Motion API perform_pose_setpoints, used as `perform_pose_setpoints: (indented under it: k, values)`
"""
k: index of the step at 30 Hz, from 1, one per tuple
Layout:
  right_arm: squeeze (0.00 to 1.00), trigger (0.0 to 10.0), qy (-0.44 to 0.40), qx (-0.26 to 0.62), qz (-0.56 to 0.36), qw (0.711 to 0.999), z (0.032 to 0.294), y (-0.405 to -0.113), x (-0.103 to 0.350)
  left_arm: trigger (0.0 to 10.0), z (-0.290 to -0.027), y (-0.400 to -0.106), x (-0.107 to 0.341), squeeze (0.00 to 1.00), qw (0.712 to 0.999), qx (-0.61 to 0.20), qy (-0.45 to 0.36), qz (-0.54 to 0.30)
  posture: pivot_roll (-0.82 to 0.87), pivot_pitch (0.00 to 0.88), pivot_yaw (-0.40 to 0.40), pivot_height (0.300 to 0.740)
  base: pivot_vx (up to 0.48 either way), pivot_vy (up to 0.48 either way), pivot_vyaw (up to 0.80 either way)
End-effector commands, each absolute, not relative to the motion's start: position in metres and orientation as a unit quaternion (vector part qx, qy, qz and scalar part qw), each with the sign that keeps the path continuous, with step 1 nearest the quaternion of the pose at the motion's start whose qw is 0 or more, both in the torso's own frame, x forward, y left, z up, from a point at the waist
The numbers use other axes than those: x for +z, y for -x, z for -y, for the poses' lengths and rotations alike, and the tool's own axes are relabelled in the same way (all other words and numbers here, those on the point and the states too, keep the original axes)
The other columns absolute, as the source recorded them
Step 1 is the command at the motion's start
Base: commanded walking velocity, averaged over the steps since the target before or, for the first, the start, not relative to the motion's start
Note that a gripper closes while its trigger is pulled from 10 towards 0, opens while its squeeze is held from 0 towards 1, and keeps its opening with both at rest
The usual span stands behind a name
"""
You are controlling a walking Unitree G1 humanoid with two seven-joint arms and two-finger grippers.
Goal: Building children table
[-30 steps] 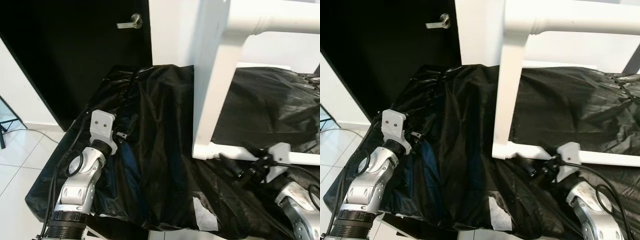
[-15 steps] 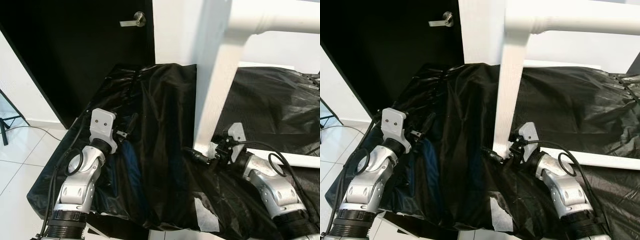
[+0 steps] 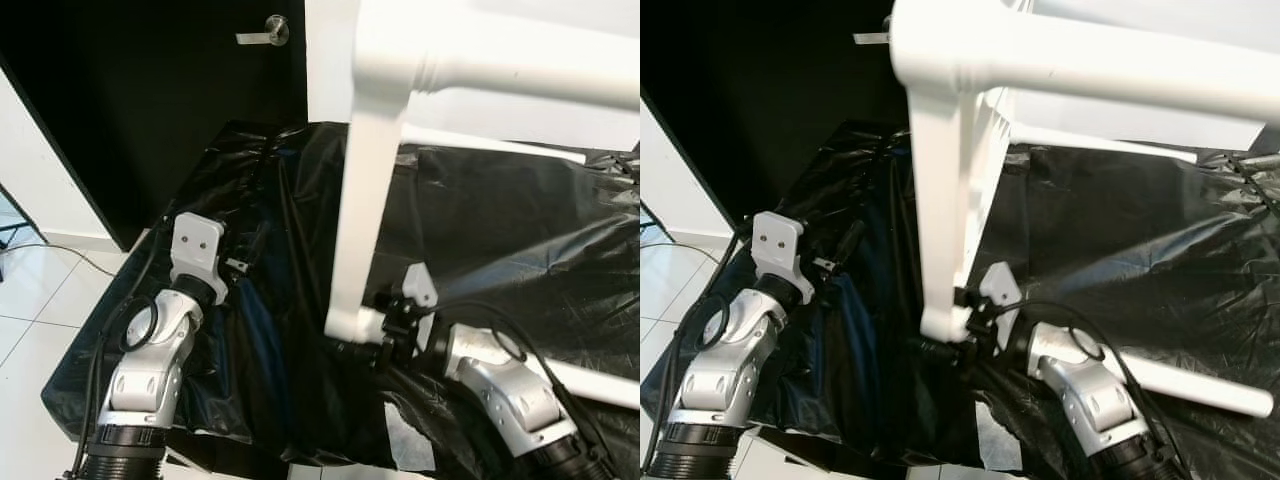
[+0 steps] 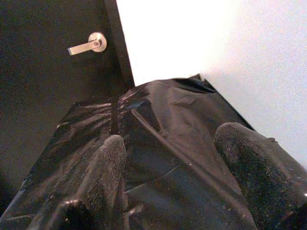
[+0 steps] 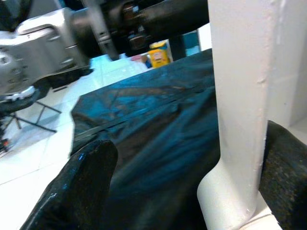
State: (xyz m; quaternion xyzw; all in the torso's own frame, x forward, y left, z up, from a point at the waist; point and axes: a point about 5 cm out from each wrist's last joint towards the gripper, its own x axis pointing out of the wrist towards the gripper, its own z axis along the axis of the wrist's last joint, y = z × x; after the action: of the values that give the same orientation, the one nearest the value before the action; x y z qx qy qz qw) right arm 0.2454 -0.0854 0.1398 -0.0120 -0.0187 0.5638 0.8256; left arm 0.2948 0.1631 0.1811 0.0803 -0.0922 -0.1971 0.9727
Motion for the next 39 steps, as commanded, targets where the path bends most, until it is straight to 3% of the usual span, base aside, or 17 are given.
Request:
perform_pose_setpoints:
  k: [1, 8, 9, 11, 16, 23, 28, 39]
  values:
    - [0.00, 10.0, 0.009, 0.599, 0.023, 0.800, 0.075, -0.235, 0.142, 10.0, -0.164, -0.298, 0.182, 0.00, 0.975, -0.186, -0.086, 0.090, 0.08, 0.014, -0.013, 0.740, 0.000, 0.000, 0.00]
    - [0.00, 10.0, 0.001, 0.638, 0.010, 0.770, 0.065, -0.217, 0.142, 10.0, -0.169, -0.300, 0.185, 0.00, 0.975, -0.181, -0.091, 0.092, 0.08, 0.009, -0.017, 0.740, 0.000, 0.000, 0.00]
    - [0.00, 10.0, 0.008, 0.632, 0.012, 0.775, 0.066, -0.218, 0.142, 10.0, -0.170, -0.301, 0.185, 0.00, 0.975, -0.180, -0.092, 0.092, 0.08, 0.006, -0.018, 0.740, 0.000, 0.000, 0.00]
    - [0.00, 10.0, 0.020, 0.577, 0.030, 0.816, 0.081, -0.227, 0.146, 10.0, -0.175, -0.301, 0.186, 0.00, 0.975, -0.179, -0.098, 0.092, 0.08, 0.000, -0.025, 0.740, 0.000, 0.000, 0.00]
    - [0.00, 10.0, 0.019, 0.513, 0.019, 0.858, 0.106, -0.213, 0.143, 10.0, -0.185, -0.302, 0.191, 0.00, 0.971, -0.200, -0.092, 0.092, 0.05, 0.000, -0.013, 0.740, 0.000, 0.000, 0.00]
    - [0.00, 10.0, 0.013, 0.478, -0.002, 0.878, 0.122, -0.205, 0.137, 10.0, -0.195, -0.295, 0.194, 0.00, 0.963, -0.240, -0.087, 0.088, 0.04, 0.000, -0.004, 0.740, 0.000, 0.000, 0.00]
    - [0.00, 10.0, 0.002, 0.424, -0.030, 0.905, 0.143, -0.198, 0.128, 10.0, -0.202, -0.272, 0.188, 0.00, 0.947, -0.304, -0.089, 0.051, 0.03, 0.000, -0.003, 0.740, 0.000, 0.000, 0.00]
    - [0.00, 10.0, 0.005, 0.316, -0.027, 0.948, 0.172, -0.206, 0.129, 10.0, -0.182, -0.225, 0.173, 0.00, 0.921, -0.381, -0.075, -0.015, 0.04, 0.000, -0.018, 0.740, 0.000, 0.000, 0.00]
